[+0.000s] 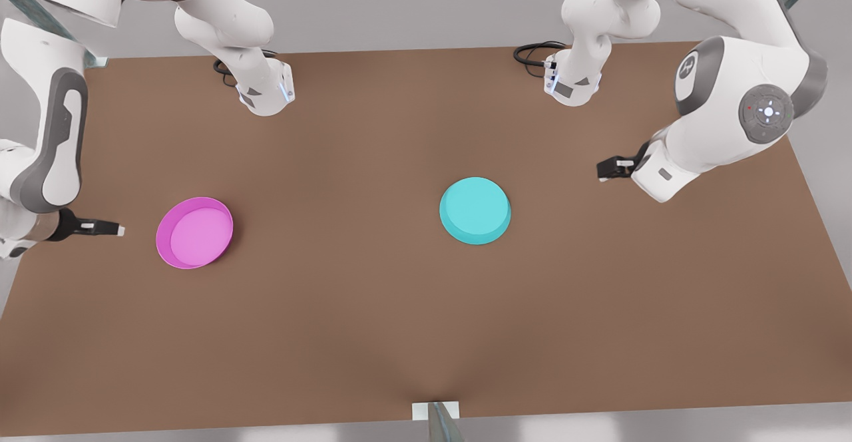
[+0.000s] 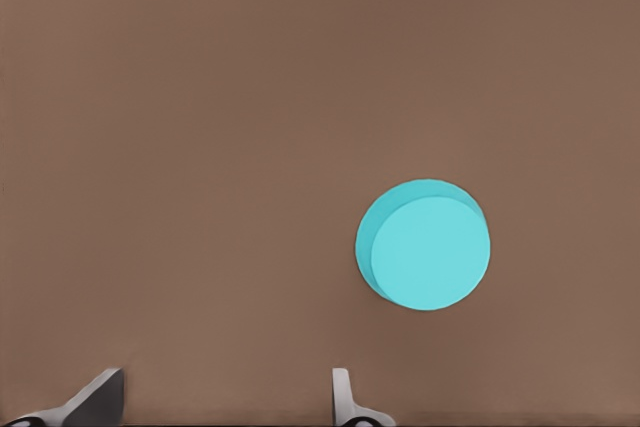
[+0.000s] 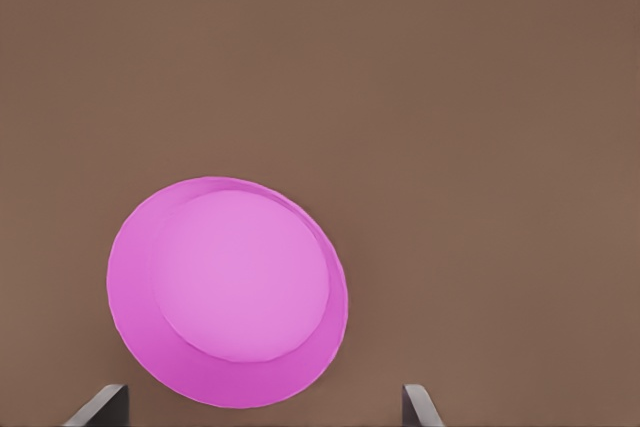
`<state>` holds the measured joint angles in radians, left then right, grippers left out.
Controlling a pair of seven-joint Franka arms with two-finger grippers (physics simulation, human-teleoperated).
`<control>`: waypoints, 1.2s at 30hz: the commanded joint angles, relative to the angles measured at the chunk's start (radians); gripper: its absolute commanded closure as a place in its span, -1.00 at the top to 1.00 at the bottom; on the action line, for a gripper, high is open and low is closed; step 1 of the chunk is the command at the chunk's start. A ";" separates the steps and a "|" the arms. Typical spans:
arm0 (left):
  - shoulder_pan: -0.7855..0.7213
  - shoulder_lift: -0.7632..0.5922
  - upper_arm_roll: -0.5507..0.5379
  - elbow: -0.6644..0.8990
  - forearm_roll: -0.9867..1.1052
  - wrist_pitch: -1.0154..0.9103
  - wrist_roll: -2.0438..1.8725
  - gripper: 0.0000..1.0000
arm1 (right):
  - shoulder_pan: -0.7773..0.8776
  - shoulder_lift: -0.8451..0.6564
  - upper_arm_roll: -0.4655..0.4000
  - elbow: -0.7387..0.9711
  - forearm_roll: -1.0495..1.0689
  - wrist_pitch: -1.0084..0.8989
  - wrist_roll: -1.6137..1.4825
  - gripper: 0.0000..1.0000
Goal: Flip the blue plate over with the left arm, and stack the pink plate on top of the blue plate with the right arm
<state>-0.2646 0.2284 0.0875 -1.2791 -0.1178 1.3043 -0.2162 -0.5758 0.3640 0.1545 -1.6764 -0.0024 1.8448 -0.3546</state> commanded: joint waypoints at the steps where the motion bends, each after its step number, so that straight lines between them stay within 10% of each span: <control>1: -0.002 0.000 0.000 0.003 0.012 0.000 -0.003 1.00 | -0.010 0.003 0.005 -0.012 -0.001 0.019 -0.012 1.00; 8: 0.024 0.020 0.003 0.007 -0.020 0.015 0.000 1.00 | -0.070 0.128 0.013 -0.071 -0.039 0.214 -0.024 1.00; 11: 0.024 0.038 0.002 0.038 0.004 0.016 0.000 1.00 | -0.252 0.075 0.209 -0.197 -0.039 0.246 -0.026 1.00; 20: 0.022 0.038 0.002 0.038 0.010 0.016 -0.002 1.00 | -0.361 0.107 0.318 -0.361 -0.073 0.514 -0.017 1.00; 36: 0.048 0.008 0.000 0.110 0.006 0.059 0.008 1.00 | -0.414 0.161 0.330 -0.456 -0.160 0.651 -0.032 0.90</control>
<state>-0.2172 0.2361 0.0888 -1.1689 -0.1127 1.3638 -0.2086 -0.9894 0.5232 0.4847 -2.1337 -0.1626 2.4957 -0.3851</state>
